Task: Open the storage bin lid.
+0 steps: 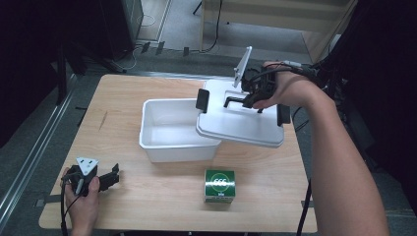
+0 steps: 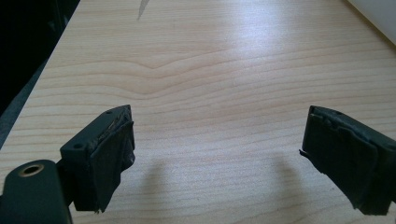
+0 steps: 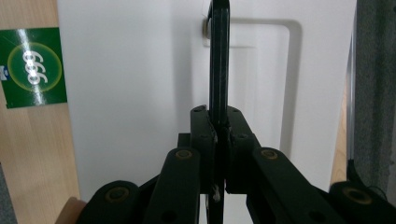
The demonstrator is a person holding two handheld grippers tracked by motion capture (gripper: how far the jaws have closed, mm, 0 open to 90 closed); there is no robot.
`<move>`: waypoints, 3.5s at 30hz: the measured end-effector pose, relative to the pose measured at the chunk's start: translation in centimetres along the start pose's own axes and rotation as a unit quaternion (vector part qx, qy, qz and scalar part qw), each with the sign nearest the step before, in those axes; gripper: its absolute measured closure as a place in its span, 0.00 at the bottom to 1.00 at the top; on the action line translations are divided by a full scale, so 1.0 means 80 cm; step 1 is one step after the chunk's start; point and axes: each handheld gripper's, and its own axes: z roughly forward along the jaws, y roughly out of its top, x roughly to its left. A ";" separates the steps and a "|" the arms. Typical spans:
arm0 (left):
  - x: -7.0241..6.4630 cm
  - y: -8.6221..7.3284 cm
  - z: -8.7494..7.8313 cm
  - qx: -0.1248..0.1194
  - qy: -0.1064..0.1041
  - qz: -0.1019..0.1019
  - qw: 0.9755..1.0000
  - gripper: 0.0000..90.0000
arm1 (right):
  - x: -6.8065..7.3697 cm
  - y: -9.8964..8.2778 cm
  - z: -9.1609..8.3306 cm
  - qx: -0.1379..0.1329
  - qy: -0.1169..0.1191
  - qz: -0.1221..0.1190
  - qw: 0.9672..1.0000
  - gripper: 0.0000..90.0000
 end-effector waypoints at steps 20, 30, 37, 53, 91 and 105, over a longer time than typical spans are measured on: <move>0.001 -0.001 -0.001 -0.008 0.000 -0.008 1.000 0.11 | 0.003 -0.073 0.003 0.000 -0.006 0.033 0.999 0.94; 0.002 -0.001 -0.002 -0.012 -0.001 -0.010 1.000 0.11 | 0.006 -0.103 0.013 0.003 -0.005 0.042 0.999 0.94; 0.002 -0.001 -0.002 -0.014 0.000 -0.010 1.000 0.11 | 0.009 -0.121 0.024 0.005 -0.007 0.047 0.999 0.94; 0.001 -0.002 -0.003 -0.014 0.001 -0.009 1.000 0.11 | 0.014 -0.146 0.062 0.002 -0.012 0.054 0.998 0.94; 0.003 -0.003 -0.004 -0.019 -0.001 -0.015 1.000 0.11 | 0.025 -0.175 0.175 0.021 0.005 0.077 0.997 0.94; 0.004 -0.003 -0.004 -0.020 -0.003 -0.019 1.000 0.11 | 0.028 -0.176 0.197 0.028 0.008 0.086 0.996 0.94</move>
